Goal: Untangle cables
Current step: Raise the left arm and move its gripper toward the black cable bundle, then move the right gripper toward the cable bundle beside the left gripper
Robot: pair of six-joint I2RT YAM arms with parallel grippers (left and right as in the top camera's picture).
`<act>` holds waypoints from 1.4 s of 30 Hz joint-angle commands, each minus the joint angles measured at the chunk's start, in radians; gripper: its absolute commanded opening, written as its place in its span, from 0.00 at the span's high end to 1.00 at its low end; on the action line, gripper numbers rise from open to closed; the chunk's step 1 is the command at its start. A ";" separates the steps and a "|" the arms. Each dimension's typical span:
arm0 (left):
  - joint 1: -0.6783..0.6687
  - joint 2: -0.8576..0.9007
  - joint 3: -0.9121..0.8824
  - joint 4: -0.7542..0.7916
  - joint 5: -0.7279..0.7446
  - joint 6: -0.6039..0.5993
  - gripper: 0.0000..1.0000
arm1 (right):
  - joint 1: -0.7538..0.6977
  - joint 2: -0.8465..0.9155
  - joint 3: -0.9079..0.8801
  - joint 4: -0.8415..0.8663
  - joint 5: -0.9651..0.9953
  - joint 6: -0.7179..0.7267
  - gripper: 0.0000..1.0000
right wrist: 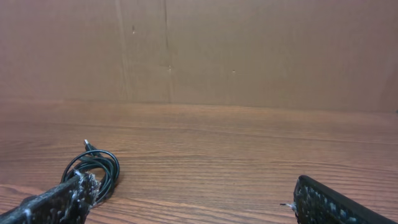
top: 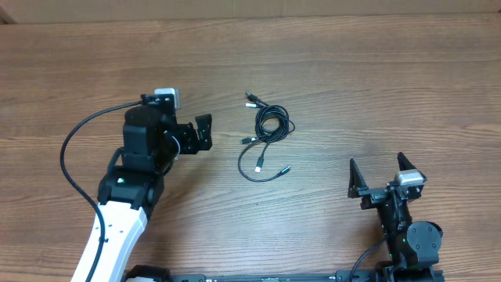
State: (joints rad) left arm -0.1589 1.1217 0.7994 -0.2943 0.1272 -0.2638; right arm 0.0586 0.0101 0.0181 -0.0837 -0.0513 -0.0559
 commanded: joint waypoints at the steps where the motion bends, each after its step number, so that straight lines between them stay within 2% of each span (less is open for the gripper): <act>1: -0.019 0.026 0.028 -0.003 -0.007 -0.014 0.00 | -0.008 -0.007 -0.010 0.005 0.005 -0.001 0.00; 15: -0.019 0.051 0.039 -0.020 -0.008 -0.028 0.00 | -0.008 -0.007 0.000 -0.014 0.032 0.007 0.00; 20: -0.021 0.138 0.108 -0.023 -0.008 -0.027 0.00 | -0.008 -0.007 0.064 -0.135 0.076 0.090 0.00; 27: -0.085 0.262 0.202 -0.027 -0.067 0.044 0.00 | -0.008 0.040 0.134 -0.198 0.076 0.121 0.00; 34: -0.145 0.365 0.299 -0.060 -0.068 0.088 0.00 | -0.008 0.319 0.311 -0.243 0.076 0.146 0.00; 42: -0.150 0.476 0.479 -0.203 -0.076 0.115 0.00 | -0.008 0.774 0.666 -0.473 0.075 0.145 0.00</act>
State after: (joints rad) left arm -0.3016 1.5562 1.2041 -0.4782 0.0681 -0.1875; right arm 0.0586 0.6743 0.5655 -0.5209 0.0151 0.0830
